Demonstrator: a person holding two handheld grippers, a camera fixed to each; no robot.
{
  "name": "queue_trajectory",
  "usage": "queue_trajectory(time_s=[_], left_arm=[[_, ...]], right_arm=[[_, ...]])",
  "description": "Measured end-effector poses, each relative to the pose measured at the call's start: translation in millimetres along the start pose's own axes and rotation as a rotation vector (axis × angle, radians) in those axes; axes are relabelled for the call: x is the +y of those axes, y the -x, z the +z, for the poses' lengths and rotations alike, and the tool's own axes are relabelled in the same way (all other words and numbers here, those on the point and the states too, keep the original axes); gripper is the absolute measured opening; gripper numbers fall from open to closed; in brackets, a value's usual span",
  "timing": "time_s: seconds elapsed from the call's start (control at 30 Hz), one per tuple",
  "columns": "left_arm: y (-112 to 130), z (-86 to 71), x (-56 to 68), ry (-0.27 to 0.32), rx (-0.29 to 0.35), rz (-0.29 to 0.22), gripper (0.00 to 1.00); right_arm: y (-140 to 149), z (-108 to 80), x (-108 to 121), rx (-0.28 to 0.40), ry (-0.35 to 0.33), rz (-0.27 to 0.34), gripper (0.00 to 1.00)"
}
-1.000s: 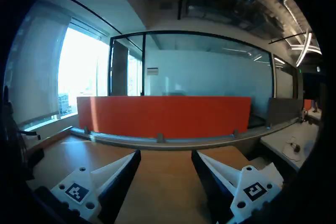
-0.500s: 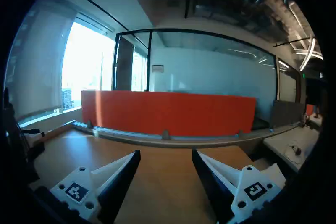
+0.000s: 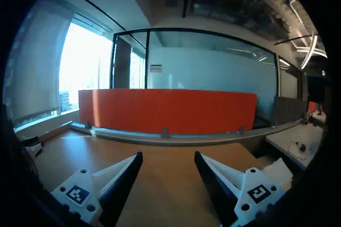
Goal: Fold towel
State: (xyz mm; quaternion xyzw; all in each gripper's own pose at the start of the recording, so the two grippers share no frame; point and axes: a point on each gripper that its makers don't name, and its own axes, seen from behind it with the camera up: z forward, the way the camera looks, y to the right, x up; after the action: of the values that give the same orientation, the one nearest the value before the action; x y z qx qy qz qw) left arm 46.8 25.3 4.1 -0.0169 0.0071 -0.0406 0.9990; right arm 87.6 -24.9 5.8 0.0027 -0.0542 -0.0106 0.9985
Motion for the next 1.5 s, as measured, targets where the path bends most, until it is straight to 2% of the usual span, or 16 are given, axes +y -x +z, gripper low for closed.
queue_trajectory(time_s=[0.17, 0.37, 0.57, 0.87, 1.27, 1.5], left_arm=[[22.1, 2.1, -10.1, -0.013, 0.017, -0.015, 0.93], [41.8, 5.3, -16.7, -0.006, 0.036, -0.03, 0.93], [53.8, 5.1, -24.4, -0.016, 0.051, -0.018, 0.94], [66.6, 3.1, -36.3, -0.04, 0.061, -0.014, 0.94], [75.2, 4.6, -40.6, -0.05, 0.062, -0.024, 0.93], [82.4, 8.1, -41.4, -0.054, 0.044, 0.001, 0.93]], right_arm=[[15.6, 7.4, 1.8, 0.006, 0.019, -0.004, 0.94], [32.2, 17.1, -6.3, 0.018, 0.014, -0.009, 0.94], [46.1, 25.8, -13.3, 0.022, 0.004, -0.027, 0.94], [52.4, 33.5, -15.3, 0.035, -0.003, -0.046, 0.94], [52.9, 36.1, -15.1, 0.04, -0.009, -0.056, 0.94], [53.3, 37.4, -17.5, 0.041, -0.018, -0.06, 0.94]])
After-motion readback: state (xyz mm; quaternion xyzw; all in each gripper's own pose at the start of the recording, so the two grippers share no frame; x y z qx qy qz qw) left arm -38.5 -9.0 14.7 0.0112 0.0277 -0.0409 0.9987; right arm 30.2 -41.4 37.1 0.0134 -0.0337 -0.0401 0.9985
